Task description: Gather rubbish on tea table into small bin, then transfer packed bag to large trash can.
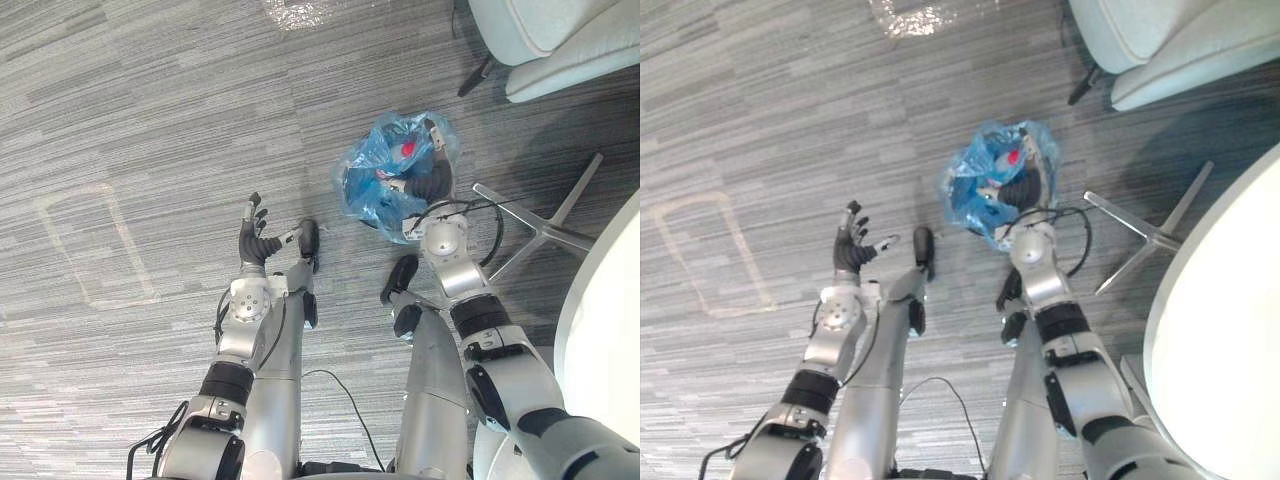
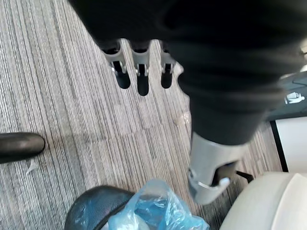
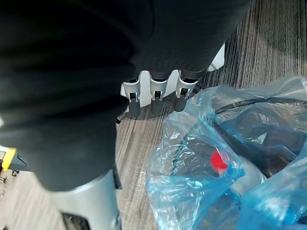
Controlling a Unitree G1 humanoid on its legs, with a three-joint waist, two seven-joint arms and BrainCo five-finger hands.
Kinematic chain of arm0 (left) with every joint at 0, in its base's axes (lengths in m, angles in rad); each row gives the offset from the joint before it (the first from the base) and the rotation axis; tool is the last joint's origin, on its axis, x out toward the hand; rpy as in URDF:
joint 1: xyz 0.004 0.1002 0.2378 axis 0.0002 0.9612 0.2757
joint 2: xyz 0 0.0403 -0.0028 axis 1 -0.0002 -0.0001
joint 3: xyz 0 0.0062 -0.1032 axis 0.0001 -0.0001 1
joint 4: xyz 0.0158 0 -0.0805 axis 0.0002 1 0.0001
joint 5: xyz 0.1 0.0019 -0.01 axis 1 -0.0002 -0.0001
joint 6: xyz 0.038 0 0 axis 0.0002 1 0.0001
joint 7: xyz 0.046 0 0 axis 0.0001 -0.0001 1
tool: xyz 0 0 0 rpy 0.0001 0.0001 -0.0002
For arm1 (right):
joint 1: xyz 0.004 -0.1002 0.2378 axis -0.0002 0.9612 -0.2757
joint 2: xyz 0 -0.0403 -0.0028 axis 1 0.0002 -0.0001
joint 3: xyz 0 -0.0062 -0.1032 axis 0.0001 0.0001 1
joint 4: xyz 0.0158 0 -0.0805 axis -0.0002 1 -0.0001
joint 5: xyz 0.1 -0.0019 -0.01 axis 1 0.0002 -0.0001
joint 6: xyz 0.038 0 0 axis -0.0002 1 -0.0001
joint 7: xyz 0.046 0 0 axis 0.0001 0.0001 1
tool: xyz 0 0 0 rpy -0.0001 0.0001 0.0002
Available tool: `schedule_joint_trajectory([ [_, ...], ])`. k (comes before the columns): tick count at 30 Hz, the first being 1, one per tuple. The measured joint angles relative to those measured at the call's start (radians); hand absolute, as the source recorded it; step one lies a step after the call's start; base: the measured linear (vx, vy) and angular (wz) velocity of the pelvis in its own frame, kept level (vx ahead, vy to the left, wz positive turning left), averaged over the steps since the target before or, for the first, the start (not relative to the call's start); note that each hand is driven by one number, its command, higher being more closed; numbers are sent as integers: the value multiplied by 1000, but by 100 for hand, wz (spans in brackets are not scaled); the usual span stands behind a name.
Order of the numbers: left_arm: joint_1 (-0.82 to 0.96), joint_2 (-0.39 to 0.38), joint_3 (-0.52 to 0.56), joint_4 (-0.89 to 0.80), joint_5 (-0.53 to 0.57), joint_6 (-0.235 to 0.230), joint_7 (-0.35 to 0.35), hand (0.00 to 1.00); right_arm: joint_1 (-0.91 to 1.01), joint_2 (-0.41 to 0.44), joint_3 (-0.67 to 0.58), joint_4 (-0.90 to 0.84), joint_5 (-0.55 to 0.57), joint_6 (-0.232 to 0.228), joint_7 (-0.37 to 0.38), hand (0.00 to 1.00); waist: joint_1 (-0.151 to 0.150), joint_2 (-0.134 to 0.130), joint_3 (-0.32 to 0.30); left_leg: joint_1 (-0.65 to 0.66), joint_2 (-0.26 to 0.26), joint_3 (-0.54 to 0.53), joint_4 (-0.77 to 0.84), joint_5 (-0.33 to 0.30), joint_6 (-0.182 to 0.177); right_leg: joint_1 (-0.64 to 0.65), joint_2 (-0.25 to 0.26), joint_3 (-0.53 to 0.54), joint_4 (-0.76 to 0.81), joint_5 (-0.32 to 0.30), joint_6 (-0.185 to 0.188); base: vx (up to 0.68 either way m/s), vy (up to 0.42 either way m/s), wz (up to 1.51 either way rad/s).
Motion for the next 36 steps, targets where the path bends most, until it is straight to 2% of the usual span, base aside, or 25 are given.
schedule_joint_trajectory([
  [7, -9, -1, 8, 41, 0, 1, 4, 0, 40, 4, 41, -39, -77, -1, 26, 0, -4, -10, -6, 18, 10, 11, -13, 4, -7, 4, 10, 11, -1, 9, -5, -39, -22, -6],
  [10, -9, -1, 33, 45, 0, 0, 4, 0, 58, 8, 92, -31, -153, -1, 53, 0, -8, -25, -15, 33, 17, 20, -45, 8, -14, 10, 15, 9, -17, 19, -10, -53, -30, -3],
  [15, -11, -1, 39, 94, -3, -1, 4, 0, 51, 13, 122, 26, -242, 10, 55, 0, -15, -27, -17, 39, 20, 22, -65, 24, -14, 20, 15, -6, -25, 20, -11, -31, -23, 6],
  [21, -27, 0, 45, 102, -43, -11, 22, 0, -26, 31, 120, 153, -347, 70, 16, 0, -21, -28, -17, -20, 25, 20, -60, 32, -8, -29, 15, -22, -27, 21, -12, -23, -28, 4],
  [24, -53, 0, 60, 101, -58, -12, 24, 0, -74, 37, 112, 226, -349, 100, 9, 0, -22, -28, -17, -71, 26, 11, -44, 43, 1, -72, 15, -26, -14, 21, -12, -4, -23, 6],
  [32, -80, -5, 75, 83, -99, -33, 46, 0, -184, 41, 31, 369, -390, 178, -20, 0, -21, -28, -17, -158, 14, -22, -19, 43, -12, -155, -3, -40, 58, -9, -18, -45, -32, 16],
  [33, -87, -13, 74, 56, -117, -33, 48, 0, -226, 37, -29, 426, -403, 224, -33, 0, -21, -28, -17, -213, 15, -22, -16, 54, -10, -215, -11, -47, 85, -12, -20, -113, -72, 22],
  [35, -87, -14, 74, 57, -117, -32, 63, 0, -239, 35, -41, 456, -420, 235, -32, 0, -20, -28, -17, -231, 15, -23, -9, 68, -7, -231, -12, -48, 96, -13, -22, -78, -60, 12],
  [36, -87, -21, 74, 57, -117, -32, 64, 0, -239, 34, -42, 462, -420, 238, -32, 100, -20, -28, -17, -232, 15, -23, -2, 68, -7, -233, -16, -48, 106, -17, -24, -53, -48, 5],
])
